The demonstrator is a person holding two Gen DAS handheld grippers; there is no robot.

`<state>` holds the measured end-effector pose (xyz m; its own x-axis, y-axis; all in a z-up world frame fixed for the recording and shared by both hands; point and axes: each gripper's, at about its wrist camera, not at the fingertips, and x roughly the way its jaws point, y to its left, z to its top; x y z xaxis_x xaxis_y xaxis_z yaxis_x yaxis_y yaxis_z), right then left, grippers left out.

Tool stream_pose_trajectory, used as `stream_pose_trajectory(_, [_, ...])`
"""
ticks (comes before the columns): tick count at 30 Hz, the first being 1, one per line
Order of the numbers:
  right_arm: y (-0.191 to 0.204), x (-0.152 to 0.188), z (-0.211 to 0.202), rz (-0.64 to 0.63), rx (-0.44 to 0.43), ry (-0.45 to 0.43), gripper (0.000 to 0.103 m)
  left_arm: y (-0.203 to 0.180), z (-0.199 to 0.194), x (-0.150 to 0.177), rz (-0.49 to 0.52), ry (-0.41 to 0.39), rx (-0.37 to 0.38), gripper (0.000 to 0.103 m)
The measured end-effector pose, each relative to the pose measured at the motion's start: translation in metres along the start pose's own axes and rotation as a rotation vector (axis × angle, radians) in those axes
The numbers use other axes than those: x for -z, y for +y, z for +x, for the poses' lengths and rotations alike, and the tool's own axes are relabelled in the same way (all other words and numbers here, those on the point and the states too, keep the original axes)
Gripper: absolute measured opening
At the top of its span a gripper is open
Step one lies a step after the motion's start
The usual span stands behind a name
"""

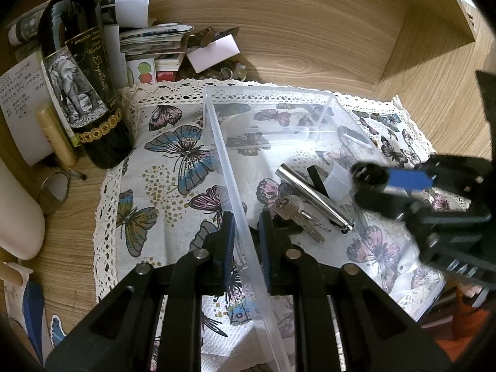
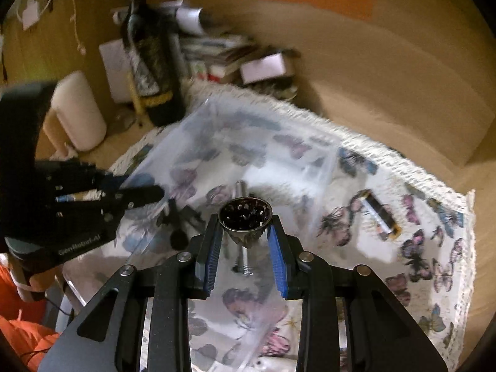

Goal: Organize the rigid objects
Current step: 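Lower the black cup part into the clear box and release it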

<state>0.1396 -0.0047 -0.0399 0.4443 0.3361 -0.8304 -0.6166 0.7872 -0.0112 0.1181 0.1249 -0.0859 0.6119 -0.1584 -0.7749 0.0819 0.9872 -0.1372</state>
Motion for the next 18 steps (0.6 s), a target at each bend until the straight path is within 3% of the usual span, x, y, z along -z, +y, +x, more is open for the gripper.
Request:
stream_pose_trajectory(9, [0.010,0.010,0.022,-0.021,-0.030,0.089,0.028,0.000,0.000,0.000,-0.001,0.000,0.000,0.016])
stream_pose_trajectory(18, [0.001,0.008,-0.005,0.003,0.006,0.021,0.036,0.000,0.000,0.000,0.000,0.000,-0.001,0.016])
